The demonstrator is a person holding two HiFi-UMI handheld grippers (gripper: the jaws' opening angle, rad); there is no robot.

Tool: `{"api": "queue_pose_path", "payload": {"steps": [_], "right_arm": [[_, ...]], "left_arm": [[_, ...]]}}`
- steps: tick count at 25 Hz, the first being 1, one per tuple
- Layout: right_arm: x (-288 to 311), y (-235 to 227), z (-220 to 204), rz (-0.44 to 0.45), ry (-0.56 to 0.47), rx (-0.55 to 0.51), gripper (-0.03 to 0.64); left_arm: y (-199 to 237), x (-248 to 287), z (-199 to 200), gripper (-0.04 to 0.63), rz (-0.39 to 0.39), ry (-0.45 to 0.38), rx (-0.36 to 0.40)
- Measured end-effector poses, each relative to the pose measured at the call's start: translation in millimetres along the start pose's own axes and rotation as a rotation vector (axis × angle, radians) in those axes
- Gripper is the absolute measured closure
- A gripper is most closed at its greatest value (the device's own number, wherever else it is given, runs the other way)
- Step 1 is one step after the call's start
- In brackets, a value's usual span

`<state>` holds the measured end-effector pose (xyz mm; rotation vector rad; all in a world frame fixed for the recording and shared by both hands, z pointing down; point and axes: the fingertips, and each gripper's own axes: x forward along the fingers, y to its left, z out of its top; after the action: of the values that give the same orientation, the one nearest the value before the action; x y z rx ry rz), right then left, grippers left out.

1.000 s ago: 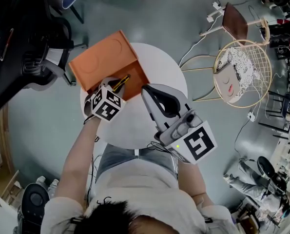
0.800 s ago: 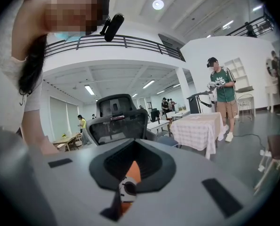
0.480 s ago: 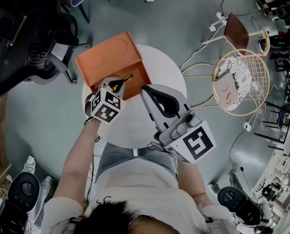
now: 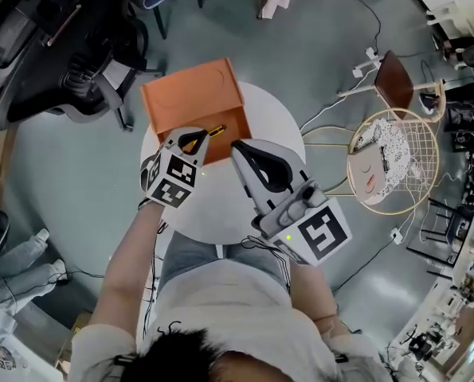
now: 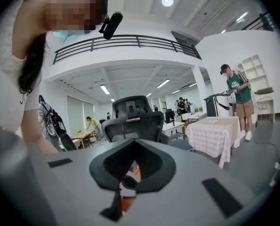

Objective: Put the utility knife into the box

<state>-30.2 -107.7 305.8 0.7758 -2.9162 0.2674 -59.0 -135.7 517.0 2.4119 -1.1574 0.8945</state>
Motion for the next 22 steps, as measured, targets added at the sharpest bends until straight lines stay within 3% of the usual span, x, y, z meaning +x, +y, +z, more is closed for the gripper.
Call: {"api": "queue_pose_path", "payload": {"steps": [22], "right_arm": [[-3.7, 26.1, 20.1, 0.257, -0.009, -0.071, 0.609]], "left_arm": [[-17.2, -120.7, 97.4, 0.586, 0.253, -0.408, -0.151]]}}
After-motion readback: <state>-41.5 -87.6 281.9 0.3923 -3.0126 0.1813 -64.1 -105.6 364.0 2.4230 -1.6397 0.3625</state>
